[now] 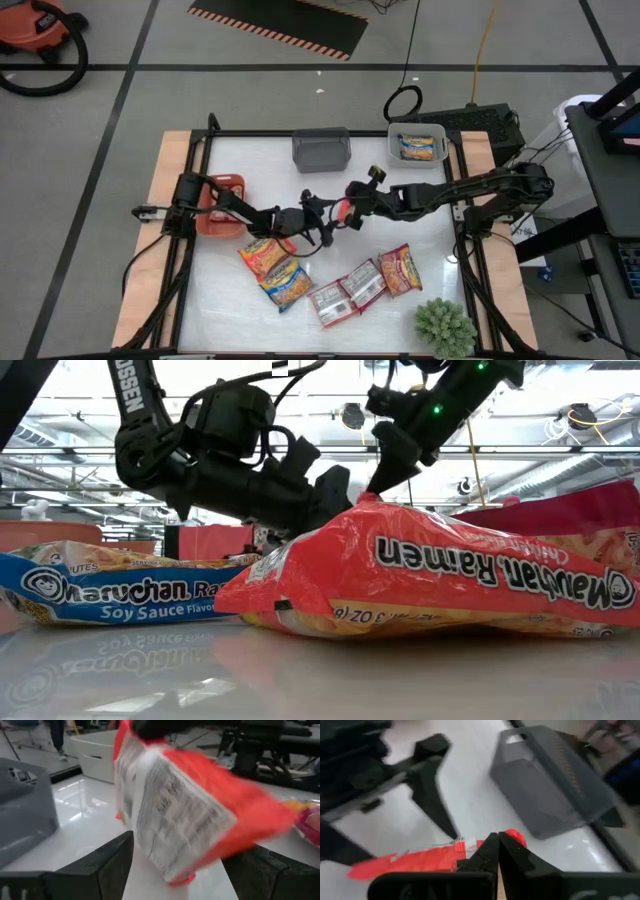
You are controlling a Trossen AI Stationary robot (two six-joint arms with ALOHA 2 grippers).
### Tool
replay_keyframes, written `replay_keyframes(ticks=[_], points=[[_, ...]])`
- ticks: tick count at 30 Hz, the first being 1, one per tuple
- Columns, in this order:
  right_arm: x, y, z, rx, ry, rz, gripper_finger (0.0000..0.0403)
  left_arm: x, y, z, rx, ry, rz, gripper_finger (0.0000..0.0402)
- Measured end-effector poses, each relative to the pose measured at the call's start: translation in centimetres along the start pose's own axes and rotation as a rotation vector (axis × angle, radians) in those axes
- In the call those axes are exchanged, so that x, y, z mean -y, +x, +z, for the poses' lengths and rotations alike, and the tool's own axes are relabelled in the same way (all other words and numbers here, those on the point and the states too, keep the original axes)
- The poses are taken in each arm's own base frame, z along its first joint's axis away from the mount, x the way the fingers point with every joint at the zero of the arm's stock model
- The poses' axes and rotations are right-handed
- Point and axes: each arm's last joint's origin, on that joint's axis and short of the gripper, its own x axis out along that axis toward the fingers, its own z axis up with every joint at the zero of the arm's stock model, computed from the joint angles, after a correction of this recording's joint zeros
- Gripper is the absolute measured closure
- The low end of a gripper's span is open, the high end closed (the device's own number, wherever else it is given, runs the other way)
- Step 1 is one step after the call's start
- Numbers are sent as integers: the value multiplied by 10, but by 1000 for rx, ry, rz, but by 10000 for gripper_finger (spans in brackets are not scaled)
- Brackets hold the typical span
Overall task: Sort Maruchan noodles
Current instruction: Put the top right orange noodle pack into the black bin
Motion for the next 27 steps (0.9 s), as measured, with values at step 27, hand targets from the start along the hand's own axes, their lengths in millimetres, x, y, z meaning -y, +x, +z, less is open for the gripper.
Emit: replay_keyframes(ticks=[27], points=[[1,-2,-17,-177,32,62,403,-3,4,12,-42,190,42,113]])
